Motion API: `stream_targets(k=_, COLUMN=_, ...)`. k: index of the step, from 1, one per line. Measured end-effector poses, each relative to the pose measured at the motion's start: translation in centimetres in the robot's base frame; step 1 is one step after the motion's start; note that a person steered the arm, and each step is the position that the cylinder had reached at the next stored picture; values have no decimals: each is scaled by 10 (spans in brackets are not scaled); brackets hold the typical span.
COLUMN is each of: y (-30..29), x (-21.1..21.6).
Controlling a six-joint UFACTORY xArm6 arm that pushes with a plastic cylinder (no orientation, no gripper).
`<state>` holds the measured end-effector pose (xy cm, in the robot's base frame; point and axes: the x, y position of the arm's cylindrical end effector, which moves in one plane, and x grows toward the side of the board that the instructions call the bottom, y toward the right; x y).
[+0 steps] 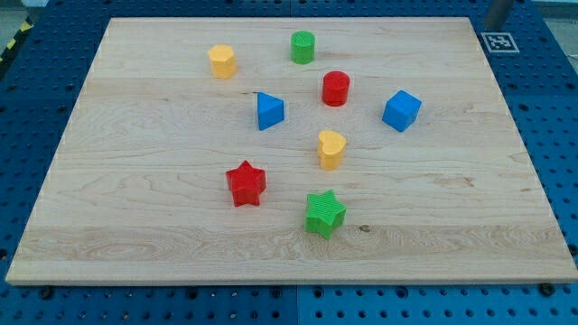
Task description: Slide the green circle right to the yellow hexagon
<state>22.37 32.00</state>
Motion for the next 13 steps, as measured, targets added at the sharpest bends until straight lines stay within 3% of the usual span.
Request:
stream_targets(k=2, y=-70, x=68)
stream_targets(k=3, y=-136, x=86)
stream_targets(k=5, y=-163, x=92)
stream_targets(k=7, y=-190, x=85)
stream_targets(k=8, y=-256, x=73)
stream_targets(k=9, y=-261, x=73)
stream_targets(k=11, y=-262, x=31)
stream_targets(k=13, y=-311, x=31)
